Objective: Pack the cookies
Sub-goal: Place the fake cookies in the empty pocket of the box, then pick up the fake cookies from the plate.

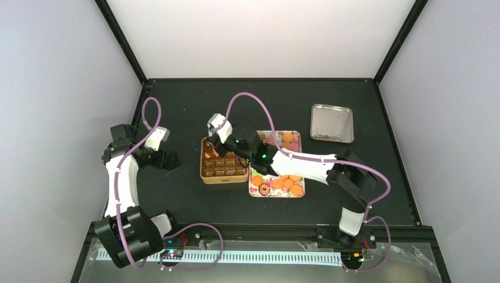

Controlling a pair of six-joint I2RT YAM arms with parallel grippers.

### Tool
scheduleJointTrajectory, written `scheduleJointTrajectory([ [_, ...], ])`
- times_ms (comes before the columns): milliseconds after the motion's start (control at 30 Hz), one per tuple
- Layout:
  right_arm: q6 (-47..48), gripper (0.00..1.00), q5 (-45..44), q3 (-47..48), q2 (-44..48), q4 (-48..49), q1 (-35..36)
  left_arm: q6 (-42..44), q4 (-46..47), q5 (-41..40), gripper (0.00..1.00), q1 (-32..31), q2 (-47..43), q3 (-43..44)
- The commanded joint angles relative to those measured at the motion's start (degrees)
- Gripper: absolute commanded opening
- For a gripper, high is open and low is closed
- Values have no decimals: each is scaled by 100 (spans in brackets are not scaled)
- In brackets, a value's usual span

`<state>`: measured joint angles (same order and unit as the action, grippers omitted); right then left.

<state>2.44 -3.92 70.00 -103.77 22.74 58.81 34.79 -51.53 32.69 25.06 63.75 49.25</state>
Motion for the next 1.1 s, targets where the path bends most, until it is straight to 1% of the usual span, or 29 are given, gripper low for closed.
scheduleJointTrajectory([
  [0,3,35,-122,-168,425,206,-15,106,114,89,99,-15,-93,8],
  [233,65,35,-157,-259,666,187,-10,133,58,110,99,-12,-91,55],
  [467,73,35,-430,-563,1177,30,-23,114,89,44,99,-16,-65,85],
  [533,36,35,-674,-769,1481,-66,-35,99,98,51,99,-13,-53,100],
  [633,-209,35,-1412,-1022,1872,-434,-43,166,124,280,99,-17,-45,95],
  [800,-487,36,-1889,-1903,2821,-840,-47,-11,300,416,99,-27,61,143],
  [900,-668,37,-2431,-2271,3314,-1335,-45,-15,261,459,99,-26,161,187],
  [1067,-1042,39,-2931,-2848,3982,-1951,-52,-35,264,577,99,-31,157,224],
])
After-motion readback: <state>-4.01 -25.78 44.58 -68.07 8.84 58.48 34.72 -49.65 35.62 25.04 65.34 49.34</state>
